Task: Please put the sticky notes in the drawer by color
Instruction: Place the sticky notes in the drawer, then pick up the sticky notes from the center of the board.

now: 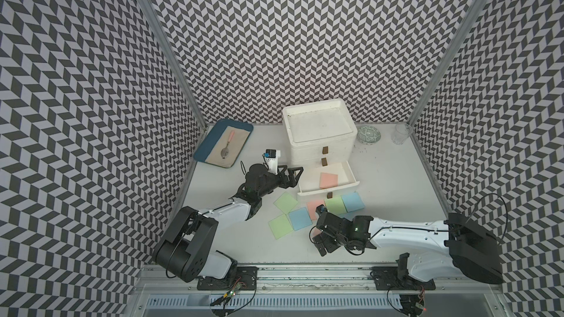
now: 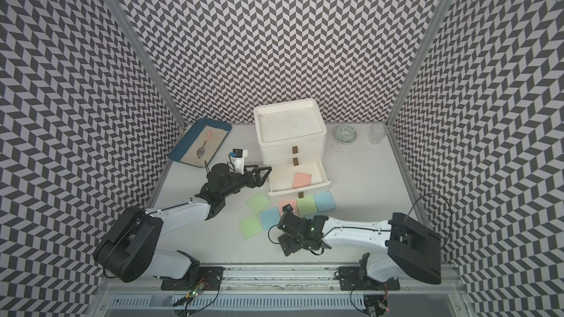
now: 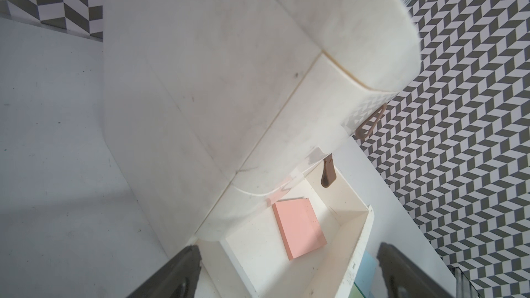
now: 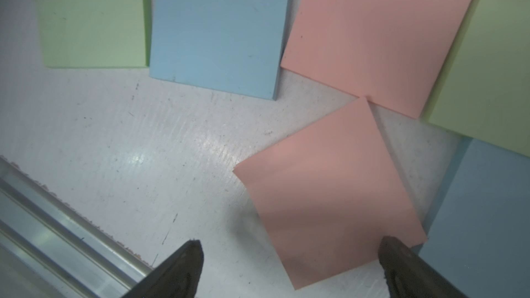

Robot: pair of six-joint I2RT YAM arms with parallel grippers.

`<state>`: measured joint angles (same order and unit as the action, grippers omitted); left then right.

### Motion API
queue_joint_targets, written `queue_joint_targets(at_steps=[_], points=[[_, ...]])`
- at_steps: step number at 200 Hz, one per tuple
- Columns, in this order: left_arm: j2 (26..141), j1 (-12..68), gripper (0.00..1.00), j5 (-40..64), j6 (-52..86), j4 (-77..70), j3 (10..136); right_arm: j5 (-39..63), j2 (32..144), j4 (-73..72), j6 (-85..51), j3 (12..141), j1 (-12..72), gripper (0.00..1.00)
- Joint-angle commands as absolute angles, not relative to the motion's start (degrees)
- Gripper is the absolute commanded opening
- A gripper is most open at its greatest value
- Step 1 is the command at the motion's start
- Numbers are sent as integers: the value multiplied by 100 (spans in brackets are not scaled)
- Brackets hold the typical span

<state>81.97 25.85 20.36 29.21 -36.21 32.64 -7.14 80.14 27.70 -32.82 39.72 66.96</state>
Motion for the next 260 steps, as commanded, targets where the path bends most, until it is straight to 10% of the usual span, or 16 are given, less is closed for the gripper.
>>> queue_joint_targets(at_steps=[1, 260], points=[[8097, 2594, 100, 2001, 2836, -3577, 3261, -1154, 8064, 2842, -3085, 4213, 6715, 100], [8230, 2598, 99, 2039, 2809, -3561, 3306, -124, 8557, 2662, -3370, 4294, 6832, 100]])
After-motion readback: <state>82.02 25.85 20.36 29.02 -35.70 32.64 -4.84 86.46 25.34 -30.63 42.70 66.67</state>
